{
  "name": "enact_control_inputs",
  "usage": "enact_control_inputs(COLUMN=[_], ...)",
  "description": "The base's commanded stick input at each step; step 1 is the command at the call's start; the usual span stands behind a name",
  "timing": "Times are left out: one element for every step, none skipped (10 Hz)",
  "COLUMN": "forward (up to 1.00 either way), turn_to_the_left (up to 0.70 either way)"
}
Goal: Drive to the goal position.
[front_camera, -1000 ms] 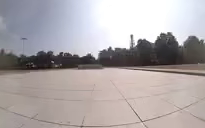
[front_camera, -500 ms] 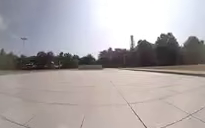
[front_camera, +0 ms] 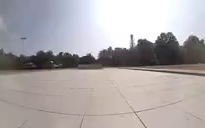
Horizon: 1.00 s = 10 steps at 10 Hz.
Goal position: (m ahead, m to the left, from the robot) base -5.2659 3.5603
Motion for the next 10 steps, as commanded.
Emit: enact_control_inputs(forward=[0.70, 0.70, 0.70, 0.70, 0.70, 0.23, 0.13, 0.07, 0.05, 0.05], turn_to_the_left=[0.00, 0.00, 0.00, 0.00, 0.00, 0.00, 0.00, 0.00, 0.00, 0.00])
